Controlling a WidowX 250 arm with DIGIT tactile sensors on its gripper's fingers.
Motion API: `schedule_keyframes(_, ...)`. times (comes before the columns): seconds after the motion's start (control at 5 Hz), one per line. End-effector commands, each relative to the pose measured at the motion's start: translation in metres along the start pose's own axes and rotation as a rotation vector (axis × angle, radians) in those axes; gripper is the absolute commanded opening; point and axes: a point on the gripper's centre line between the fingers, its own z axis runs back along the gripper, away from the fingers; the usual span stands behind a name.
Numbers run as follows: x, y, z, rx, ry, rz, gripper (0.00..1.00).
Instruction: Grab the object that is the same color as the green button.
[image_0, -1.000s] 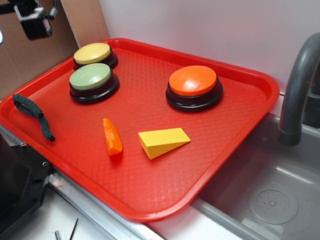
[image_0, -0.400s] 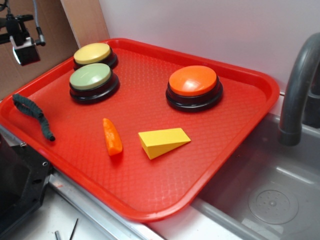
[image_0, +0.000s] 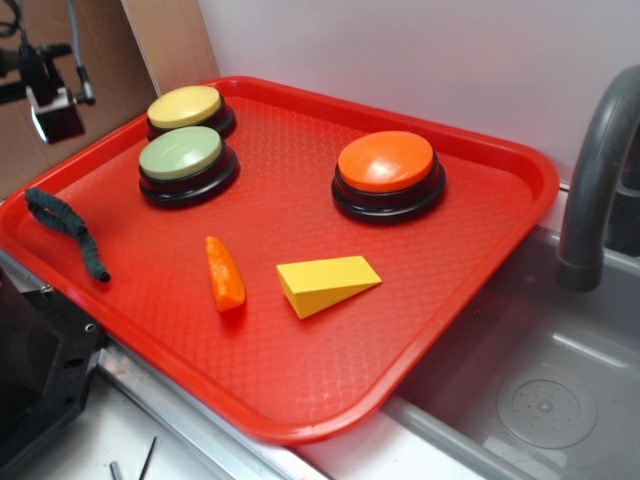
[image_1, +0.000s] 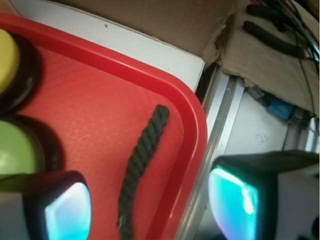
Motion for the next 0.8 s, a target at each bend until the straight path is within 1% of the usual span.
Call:
schedule_keyframes(0.0,0.004,0.001,-0.032,-0.014,0.029,-0.014,1.0)
schedule_keyframes(0.2,0.001,0.001,-0.051,-0.021,0.04,-0.012,1.0)
schedule_keyframes(0.4,-0.008,0.005,-0.056,-0.018,0.055,-0.008,1.0)
schedule_keyframes(0.6,-0.008,0.005,-0.065,-0.005,0.057,-0.017,1.0)
